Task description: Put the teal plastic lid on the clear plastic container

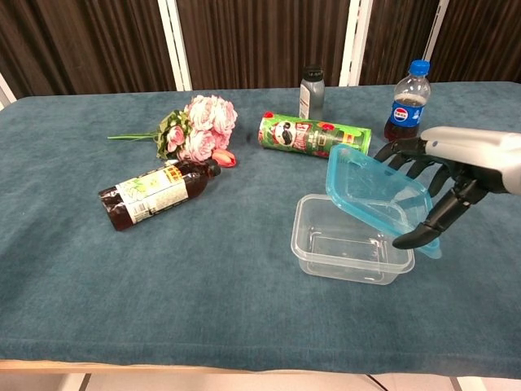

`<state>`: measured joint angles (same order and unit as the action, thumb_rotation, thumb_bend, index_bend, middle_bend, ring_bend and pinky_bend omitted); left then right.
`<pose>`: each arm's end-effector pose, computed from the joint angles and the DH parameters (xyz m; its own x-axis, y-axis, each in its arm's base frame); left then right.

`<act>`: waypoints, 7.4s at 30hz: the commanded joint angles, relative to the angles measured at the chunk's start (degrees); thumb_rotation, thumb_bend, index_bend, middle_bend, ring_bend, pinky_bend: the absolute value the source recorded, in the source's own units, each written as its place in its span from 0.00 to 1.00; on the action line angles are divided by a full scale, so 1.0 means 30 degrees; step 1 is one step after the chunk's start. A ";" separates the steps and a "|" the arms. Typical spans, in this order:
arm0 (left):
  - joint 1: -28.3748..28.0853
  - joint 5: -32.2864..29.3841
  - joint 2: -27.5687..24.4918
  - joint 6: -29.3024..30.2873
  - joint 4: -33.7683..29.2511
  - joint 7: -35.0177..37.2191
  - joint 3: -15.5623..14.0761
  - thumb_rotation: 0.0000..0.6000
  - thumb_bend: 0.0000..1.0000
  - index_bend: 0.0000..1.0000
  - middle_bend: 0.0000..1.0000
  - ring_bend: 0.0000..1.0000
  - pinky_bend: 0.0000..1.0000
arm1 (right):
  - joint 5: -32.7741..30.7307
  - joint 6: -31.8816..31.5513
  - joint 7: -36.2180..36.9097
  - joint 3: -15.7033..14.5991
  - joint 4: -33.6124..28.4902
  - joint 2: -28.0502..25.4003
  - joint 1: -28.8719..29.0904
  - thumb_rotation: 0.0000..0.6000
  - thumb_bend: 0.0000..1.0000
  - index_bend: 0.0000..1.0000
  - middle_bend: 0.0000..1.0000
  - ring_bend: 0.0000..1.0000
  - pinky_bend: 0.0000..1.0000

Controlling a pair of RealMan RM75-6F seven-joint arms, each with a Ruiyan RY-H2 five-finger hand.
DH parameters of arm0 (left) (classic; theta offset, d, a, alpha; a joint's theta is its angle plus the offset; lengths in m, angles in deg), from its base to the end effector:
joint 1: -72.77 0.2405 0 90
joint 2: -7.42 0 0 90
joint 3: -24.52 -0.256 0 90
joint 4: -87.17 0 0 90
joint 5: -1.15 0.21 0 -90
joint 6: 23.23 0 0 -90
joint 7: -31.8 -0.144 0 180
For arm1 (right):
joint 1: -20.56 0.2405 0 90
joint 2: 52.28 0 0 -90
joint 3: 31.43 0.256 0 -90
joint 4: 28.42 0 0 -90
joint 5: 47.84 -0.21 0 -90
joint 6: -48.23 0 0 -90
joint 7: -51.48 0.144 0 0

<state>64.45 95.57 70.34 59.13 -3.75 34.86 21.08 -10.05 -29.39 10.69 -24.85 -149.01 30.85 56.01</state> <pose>-0.3008 0.1737 0.1393 0.4174 0.1366 0.8984 0.9001 -0.1980 -0.3881 -0.1427 -0.2438 0.0174 0.2702 -0.4495 0.8514 -0.9559 -0.0195 0.2931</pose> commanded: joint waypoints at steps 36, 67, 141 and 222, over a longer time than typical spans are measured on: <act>0.0022 0.0074 -0.0078 0.0049 0.0018 0.0235 -0.0024 1.00 0.44 0.00 0.09 0.06 0.07 | -0.1081 -0.0870 -0.1883 0.0078 0.1197 0.1996 0.0853 1.00 0.28 0.96 0.68 0.56 0.43; 0.0160 0.0335 -0.0186 0.0383 0.0105 0.0555 -0.0104 1.00 0.44 0.00 0.09 0.06 0.07 | -0.1349 -0.1706 -0.3088 0.0301 0.2455 0.3791 0.1136 1.00 0.28 0.96 0.68 0.56 0.43; 0.0275 0.0524 -0.0395 0.0573 0.0189 0.1149 -0.0172 1.00 0.44 0.00 0.09 0.06 0.07 | -0.0402 0.0640 -0.5932 -0.1431 0.4257 0.2714 0.2551 1.00 0.29 0.04 0.24 0.11 0.08; -0.0340 -0.1310 -0.0545 -0.0681 0.0598 0.1985 0.0758 1.00 0.44 0.00 0.09 0.06 0.07 | 0.0042 0.6071 -0.2656 -0.2145 0.4061 -0.0850 0.6716 1.00 0.15 0.46 0.10 0.00 0.00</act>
<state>63.42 91.64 68.71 57.09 -1.96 40.83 23.35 -9.88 -11.13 2.78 -31.26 -136.85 28.25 76.11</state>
